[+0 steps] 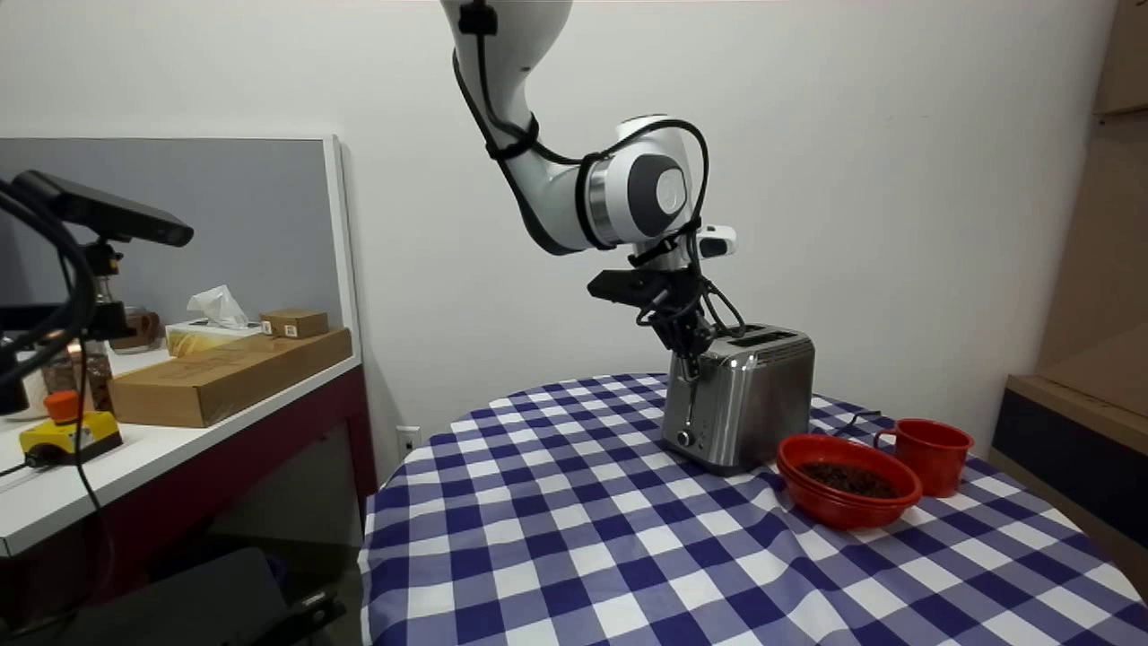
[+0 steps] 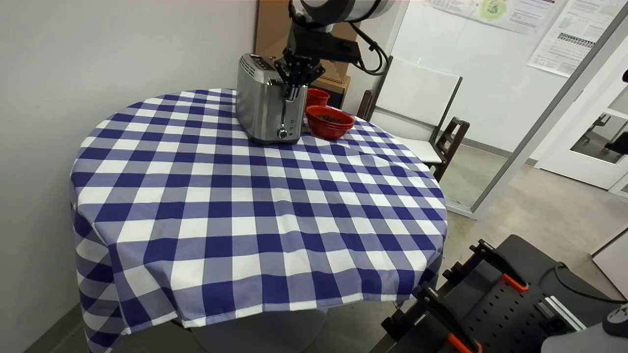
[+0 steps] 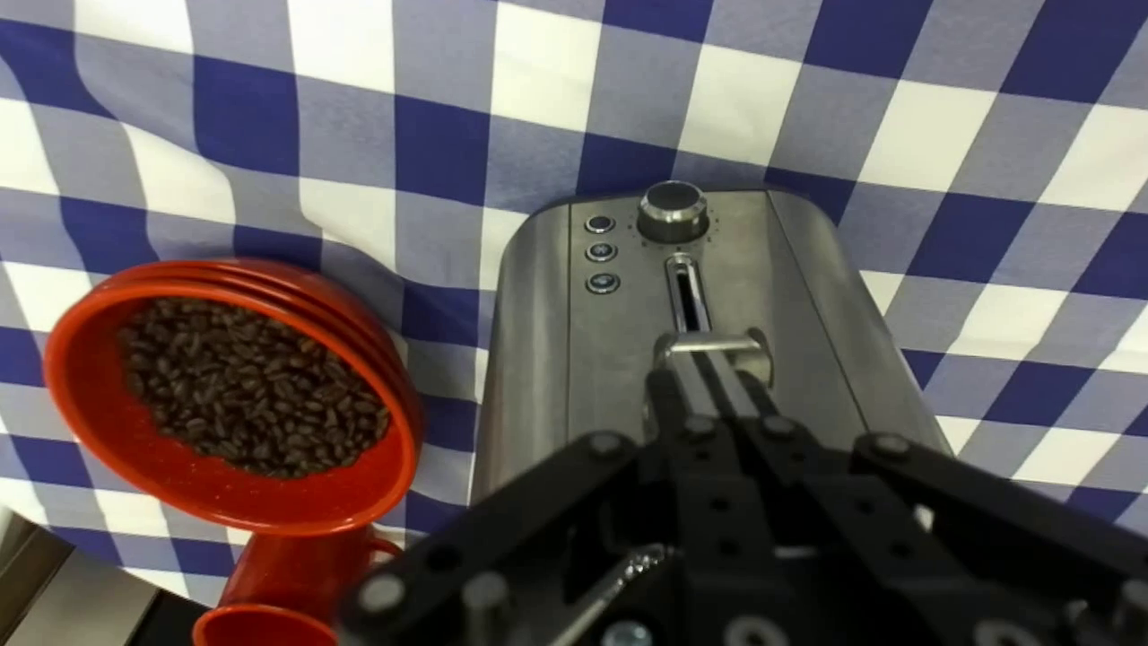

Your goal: Push down on the button on the toaster.

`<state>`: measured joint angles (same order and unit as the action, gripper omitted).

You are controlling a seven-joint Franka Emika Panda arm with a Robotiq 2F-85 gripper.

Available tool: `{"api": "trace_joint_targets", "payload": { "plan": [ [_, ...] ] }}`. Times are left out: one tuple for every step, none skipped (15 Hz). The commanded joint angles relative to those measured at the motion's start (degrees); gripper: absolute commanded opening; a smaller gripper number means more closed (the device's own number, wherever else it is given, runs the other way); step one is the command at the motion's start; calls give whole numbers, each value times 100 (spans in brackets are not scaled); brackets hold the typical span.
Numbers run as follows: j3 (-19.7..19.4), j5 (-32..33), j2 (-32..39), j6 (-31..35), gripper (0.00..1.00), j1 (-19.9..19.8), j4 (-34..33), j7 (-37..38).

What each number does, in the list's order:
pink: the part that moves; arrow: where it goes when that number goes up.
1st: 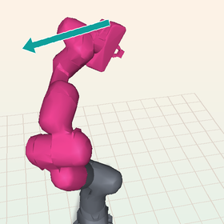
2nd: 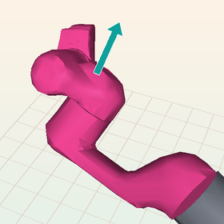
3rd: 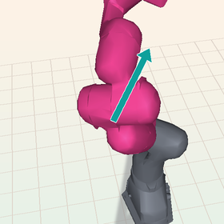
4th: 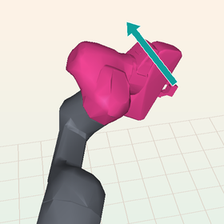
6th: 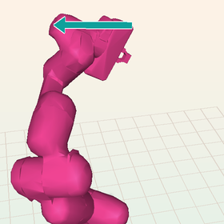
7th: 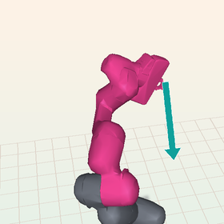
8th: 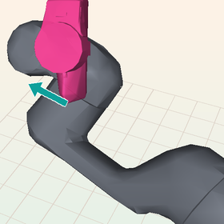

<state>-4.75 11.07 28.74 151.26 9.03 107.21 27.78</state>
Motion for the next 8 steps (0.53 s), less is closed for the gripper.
{"api": "trace_joint_targets", "payload": {
  "plan": [
    [-228, 125, 264, 499, 0, 226, -54, -21],
    [-269, 136, 325, 662, 0, 274, -44, -14],
    [-300, 129, 401, 806, 0, 321, -32, -20],
    [-329, 119, 461, 890, 0, 365, -15, -29],
    [-353, 102, 526, 980, 0, 407, 3, -40],
    [-372, 80, 589, 1051, 0, 444, 10, -56],
    [-389, 54, 668, 1110, 0, 479, 16, -76],
    [-410, 33, 741, 1160, 0, 510, 18, -89]
  ]
}}
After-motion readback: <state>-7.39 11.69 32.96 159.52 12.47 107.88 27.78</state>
